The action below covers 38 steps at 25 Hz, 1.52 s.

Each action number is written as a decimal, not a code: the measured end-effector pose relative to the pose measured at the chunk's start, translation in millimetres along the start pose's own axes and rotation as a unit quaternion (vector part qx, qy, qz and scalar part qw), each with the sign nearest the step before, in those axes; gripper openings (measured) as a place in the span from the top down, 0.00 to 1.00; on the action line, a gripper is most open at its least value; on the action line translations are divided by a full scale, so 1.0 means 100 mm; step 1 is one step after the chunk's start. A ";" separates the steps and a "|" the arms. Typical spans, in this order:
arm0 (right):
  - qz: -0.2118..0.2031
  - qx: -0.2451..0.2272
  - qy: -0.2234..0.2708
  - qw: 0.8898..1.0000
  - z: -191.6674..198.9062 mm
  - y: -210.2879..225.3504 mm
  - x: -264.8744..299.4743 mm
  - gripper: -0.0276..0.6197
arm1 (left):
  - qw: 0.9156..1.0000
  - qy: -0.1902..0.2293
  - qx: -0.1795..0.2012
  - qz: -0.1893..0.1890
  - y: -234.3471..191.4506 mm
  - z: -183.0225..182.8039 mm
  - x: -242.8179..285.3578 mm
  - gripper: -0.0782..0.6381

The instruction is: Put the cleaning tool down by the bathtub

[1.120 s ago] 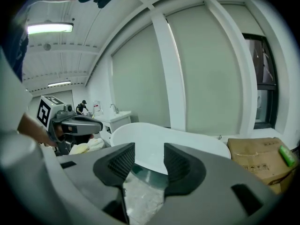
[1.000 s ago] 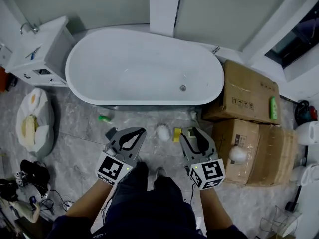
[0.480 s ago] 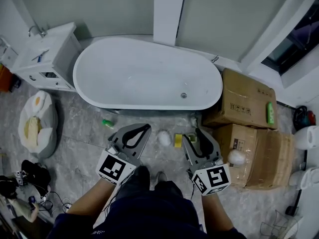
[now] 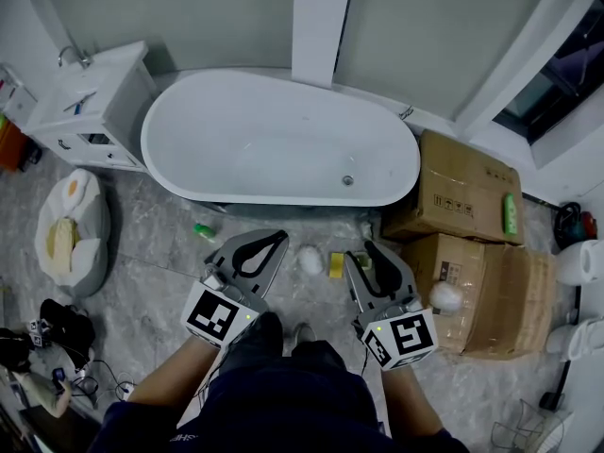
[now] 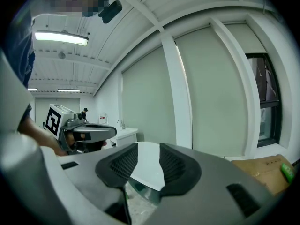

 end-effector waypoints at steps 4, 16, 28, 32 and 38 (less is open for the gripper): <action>-0.004 -0.003 0.005 1.000 -0.03 -0.04 -0.03 0.76 | 1.000 0.004 0.005 0.002 0.03 -0.05 -0.03 0.85; -0.012 -0.009 0.012 1.000 -0.08 -0.07 -0.11 0.87 | 1.000 0.009 0.014 0.009 0.16 -0.15 -0.05 0.85; -0.017 -0.010 0.019 1.000 -0.10 -0.12 -0.13 0.92 | 1.000 0.011 0.016 0.009 0.18 -0.20 -0.06 0.85; -0.018 -0.013 0.023 0.999 -0.11 -0.13 -0.15 0.95 | 1.000 0.010 0.015 0.008 0.21 -0.19 -0.07 0.85; -0.025 -0.015 0.024 0.999 -0.10 -0.16 -0.17 0.95 | 1.000 0.013 0.016 0.007 0.24 -0.18 -0.10 0.85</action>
Point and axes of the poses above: the fingertips, and each gripper's own axes: x forward along the fingers, y to its right, z out of its underside, the point moved 7 cm from there along -x, backward along the fingers, and after that the axes turned 11 degrees about -y, right-handed, at the moved point
